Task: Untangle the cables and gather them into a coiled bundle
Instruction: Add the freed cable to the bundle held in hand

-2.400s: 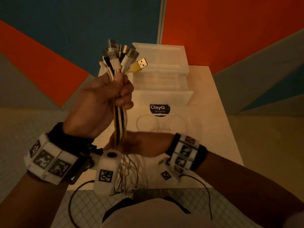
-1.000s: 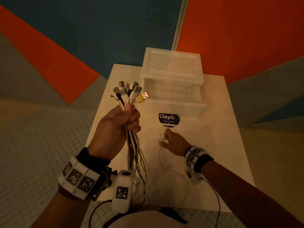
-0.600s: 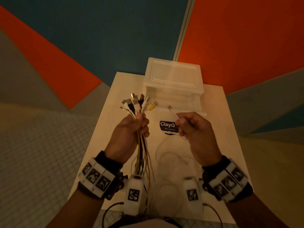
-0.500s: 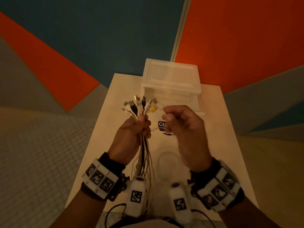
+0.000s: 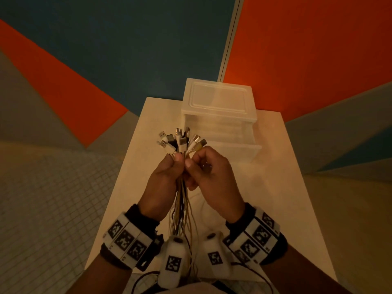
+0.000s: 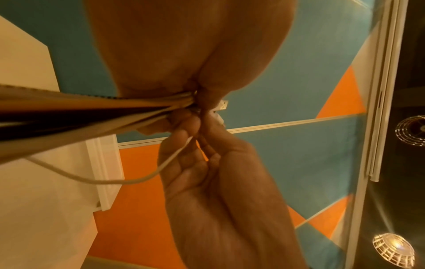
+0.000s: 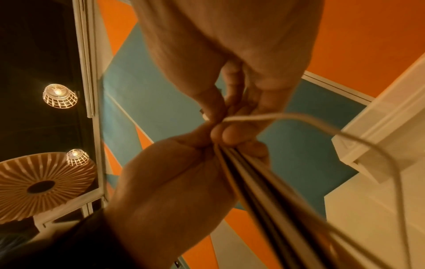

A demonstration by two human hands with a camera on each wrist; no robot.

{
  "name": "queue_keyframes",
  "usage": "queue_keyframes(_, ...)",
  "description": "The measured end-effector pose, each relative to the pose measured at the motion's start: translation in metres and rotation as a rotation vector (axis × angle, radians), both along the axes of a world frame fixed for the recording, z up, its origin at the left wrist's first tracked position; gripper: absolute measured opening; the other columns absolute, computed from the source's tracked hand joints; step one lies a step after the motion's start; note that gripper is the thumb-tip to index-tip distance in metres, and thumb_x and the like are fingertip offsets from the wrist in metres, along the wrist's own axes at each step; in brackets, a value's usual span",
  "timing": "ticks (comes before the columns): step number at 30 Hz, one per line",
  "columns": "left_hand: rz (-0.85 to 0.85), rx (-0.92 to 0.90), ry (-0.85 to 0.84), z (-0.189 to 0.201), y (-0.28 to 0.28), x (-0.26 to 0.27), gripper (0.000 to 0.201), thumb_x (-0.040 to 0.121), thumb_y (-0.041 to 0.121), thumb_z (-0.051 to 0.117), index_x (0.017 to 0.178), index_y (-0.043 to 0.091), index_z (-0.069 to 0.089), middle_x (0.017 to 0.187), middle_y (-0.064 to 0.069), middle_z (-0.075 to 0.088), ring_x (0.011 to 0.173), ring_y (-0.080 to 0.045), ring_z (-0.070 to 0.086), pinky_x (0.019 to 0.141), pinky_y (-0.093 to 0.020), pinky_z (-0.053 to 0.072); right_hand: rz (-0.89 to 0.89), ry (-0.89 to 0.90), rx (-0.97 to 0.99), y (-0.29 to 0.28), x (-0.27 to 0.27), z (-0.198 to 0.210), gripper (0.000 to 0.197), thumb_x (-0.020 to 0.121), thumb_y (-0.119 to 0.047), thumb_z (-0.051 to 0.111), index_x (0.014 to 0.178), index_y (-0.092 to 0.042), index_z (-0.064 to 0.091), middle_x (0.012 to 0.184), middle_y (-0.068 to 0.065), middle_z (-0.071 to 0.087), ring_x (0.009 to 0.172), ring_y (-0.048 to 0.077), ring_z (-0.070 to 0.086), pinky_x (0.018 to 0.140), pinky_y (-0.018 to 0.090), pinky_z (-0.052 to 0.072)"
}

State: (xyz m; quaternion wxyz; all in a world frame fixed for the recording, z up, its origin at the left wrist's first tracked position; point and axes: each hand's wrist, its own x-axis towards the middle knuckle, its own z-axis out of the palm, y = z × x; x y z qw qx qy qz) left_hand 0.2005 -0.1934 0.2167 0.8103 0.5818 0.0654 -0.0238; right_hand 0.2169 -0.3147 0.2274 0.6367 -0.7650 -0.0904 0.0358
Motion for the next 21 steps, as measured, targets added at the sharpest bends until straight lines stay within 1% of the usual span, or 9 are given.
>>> queue_keyframes(2,0.018,0.025,0.023,-0.003,0.005,0.0,0.045,0.095,0.04,0.049,0.1,-0.003,0.058,0.085,-0.026,0.056,0.076,-0.033,0.053,0.073,-0.053,0.044,0.089,0.031,-0.019,-0.007,-0.002,0.001,0.004,0.093,-0.009,0.06,0.093,-0.006,0.058,0.078,0.013,0.066,0.059,0.023,0.069,0.053,0.032,0.056)
queue_keyframes(7,0.005,0.067,0.047,-0.012,0.006,0.0,0.034,0.094,0.039,0.053,0.086,0.008,0.062,0.077,-0.011,0.059,0.074,-0.028,0.05,0.071,-0.046,0.04,0.089,0.05,-0.064,-0.014,-0.003,-0.007,0.008,0.089,-0.003,0.064,0.084,-0.004,0.058,0.063,-0.001,0.065,0.055,0.023,0.069,0.051,0.032,0.055)
queue_keyframes(10,-0.012,0.017,0.033,-0.011,0.002,0.0,0.032,0.092,0.033,0.049,0.088,0.004,0.062,0.082,-0.012,0.061,0.076,-0.031,0.054,0.067,-0.044,0.044,0.085,0.057,-0.049,-0.013,-0.005,-0.011,0.013,0.089,-0.008,0.066,0.08,-0.007,0.057,0.061,0.0,0.064,0.052,0.022,0.068,0.047,0.029,0.052)
queue_keyframes(13,-0.034,-0.041,0.017,-0.006,0.001,-0.001,0.031,0.098,0.026,0.043,0.086,0.003,0.059,0.076,-0.009,0.062,0.066,-0.025,0.061,0.061,-0.038,0.051,0.138,0.037,-0.076,-0.014,-0.011,-0.024,0.018,0.093,-0.018,0.061,0.078,-0.012,0.056,0.06,0.003,0.06,0.045,0.012,0.058,0.044,0.023,0.045)
queue_keyframes(14,-0.027,-0.069,0.016,-0.004,0.004,0.001,0.03,0.1,0.023,0.041,0.084,0.004,0.057,0.072,-0.007,0.06,0.065,-0.023,0.062,0.064,-0.038,0.053,0.175,0.012,-0.078,-0.018,-0.013,-0.032,0.021,0.096,-0.021,0.056,0.077,-0.014,0.057,0.059,0.001,0.057,0.047,0.008,0.053,0.047,0.022,0.043)
queue_keyframes(16,-0.014,-0.15,-0.003,-0.001,0.017,0.009,0.026,0.102,0.021,0.039,0.084,0.009,0.052,0.065,-0.002,0.052,0.059,-0.019,0.058,0.072,-0.039,0.055,0.274,-0.023,-0.114,-0.03,-0.02,-0.057,0.028,0.101,-0.026,0.045,0.076,-0.017,0.057,0.063,-0.005,0.052,0.056,0.009,0.047,0.057,0.022,0.039)
queue_keyframes(18,-0.032,-0.205,-0.045,0.006,0.035,0.019,0.022,0.101,0.029,0.041,0.086,0.013,0.049,0.064,0.004,0.043,0.051,-0.01,0.043,0.062,-0.032,0.052,0.336,0.042,-0.207,-0.05,-0.03,-0.088,0.031,0.102,-0.027,0.04,0.075,-0.021,0.053,0.069,-0.01,0.051,0.064,0.008,0.047,0.065,0.022,0.039)
queue_keyframes(19,-0.035,-0.214,-0.062,0.01,0.044,0.024,0.022,0.1,0.031,0.041,0.087,0.015,0.048,0.065,0.005,0.04,0.05,-0.008,0.037,0.057,-0.027,0.048,0.339,0.091,-0.245,-0.063,-0.037,-0.104,0.031,0.102,-0.028,0.04,0.073,-0.024,0.051,0.07,-0.014,0.052,0.067,0.003,0.048,0.068,0.02,0.04)
queue_keyframes(21,-0.028,-0.236,-0.086,0.021,0.059,0.033,0.024,0.102,0.03,0.036,0.086,0.016,0.047,0.065,0.007,0.037,0.05,-0.006,0.031,0.051,-0.021,0.039,0.319,0.251,-0.263,-0.088,-0.055,-0.131,0.035,0.099,-0.045,0.042,0.073,-0.024,0.052,0.073,-0.019,0.056,0.07,-0.004,0.05,0.073,0.016,0.041)
